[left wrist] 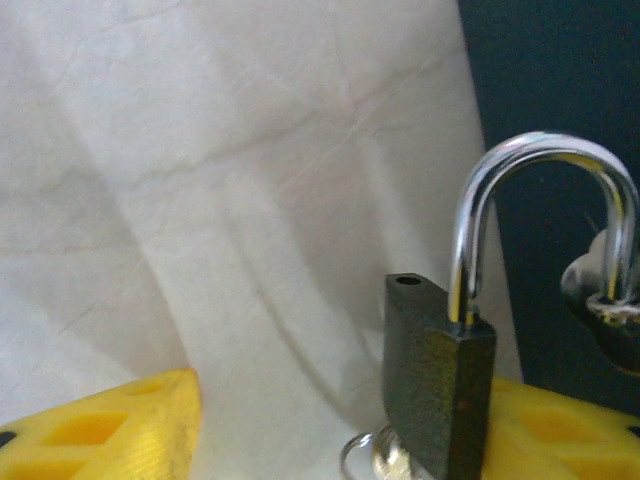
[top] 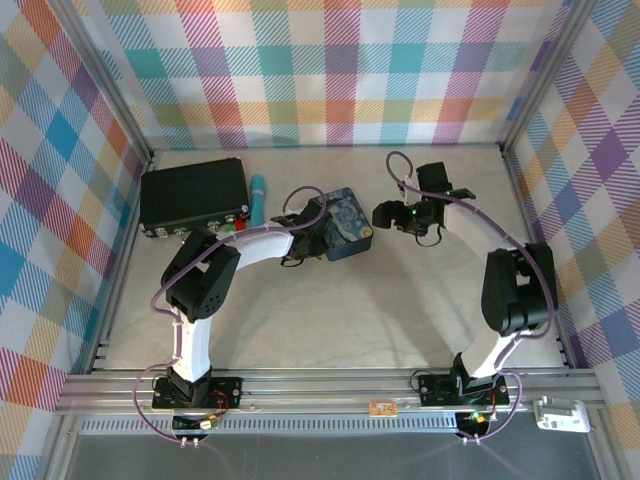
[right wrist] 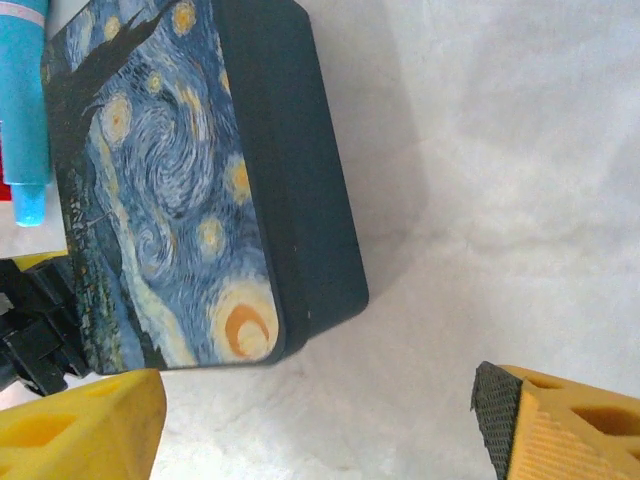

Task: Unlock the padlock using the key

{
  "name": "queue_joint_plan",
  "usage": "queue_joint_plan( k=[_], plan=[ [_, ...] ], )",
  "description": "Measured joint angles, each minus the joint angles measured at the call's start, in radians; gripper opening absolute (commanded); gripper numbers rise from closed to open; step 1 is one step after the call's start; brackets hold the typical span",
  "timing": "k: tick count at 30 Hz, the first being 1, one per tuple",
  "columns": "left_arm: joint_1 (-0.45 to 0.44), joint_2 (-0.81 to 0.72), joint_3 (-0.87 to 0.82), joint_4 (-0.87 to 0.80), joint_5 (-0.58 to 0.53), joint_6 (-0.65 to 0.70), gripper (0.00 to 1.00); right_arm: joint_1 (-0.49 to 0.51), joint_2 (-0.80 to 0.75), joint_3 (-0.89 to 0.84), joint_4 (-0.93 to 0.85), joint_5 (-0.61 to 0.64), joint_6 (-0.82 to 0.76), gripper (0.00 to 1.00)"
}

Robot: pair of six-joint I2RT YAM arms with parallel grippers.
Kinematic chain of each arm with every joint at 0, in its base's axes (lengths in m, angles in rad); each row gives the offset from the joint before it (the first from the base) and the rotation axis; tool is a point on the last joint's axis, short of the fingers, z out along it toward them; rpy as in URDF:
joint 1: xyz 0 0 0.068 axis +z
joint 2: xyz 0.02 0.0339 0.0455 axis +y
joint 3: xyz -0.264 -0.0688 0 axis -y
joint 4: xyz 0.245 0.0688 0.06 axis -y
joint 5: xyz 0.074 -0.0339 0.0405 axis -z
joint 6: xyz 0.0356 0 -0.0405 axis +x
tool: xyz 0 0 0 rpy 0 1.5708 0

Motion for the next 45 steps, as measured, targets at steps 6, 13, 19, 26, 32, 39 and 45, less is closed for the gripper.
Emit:
queue_joint_plan(
  k=[6,13,19,26,32,39,45],
  plan=[
    [0.005,-0.193,-0.118,-0.027,0.048,0.000,0.94,0.112,-0.086,-0.124,0.092,0.020,0.176,0.85],
    [0.045,-0.313,-0.111,-0.033,0.123,0.071,0.95,0.260,-0.048,-0.166,0.251,0.032,0.356,0.84],
    [0.176,-0.315,-0.093,0.002,0.237,0.103,0.94,0.293,0.047,-0.158,0.357,0.045,0.448,0.83],
    [0.206,-0.323,-0.064,0.080,0.301,0.124,0.88,0.275,0.145,-0.047,0.367,0.123,0.465,0.83],
    [0.204,-0.333,-0.180,0.198,0.377,0.103,0.74,0.197,0.226,0.068,0.373,0.137,0.446,0.82],
    [0.204,-0.311,-0.237,0.284,0.431,0.101,0.59,0.142,0.219,0.088,0.356,0.133,0.365,0.80],
    [0.204,-0.178,-0.198,0.325,0.452,0.103,0.57,0.159,0.108,0.063,0.299,0.101,0.264,0.75]
  ],
)
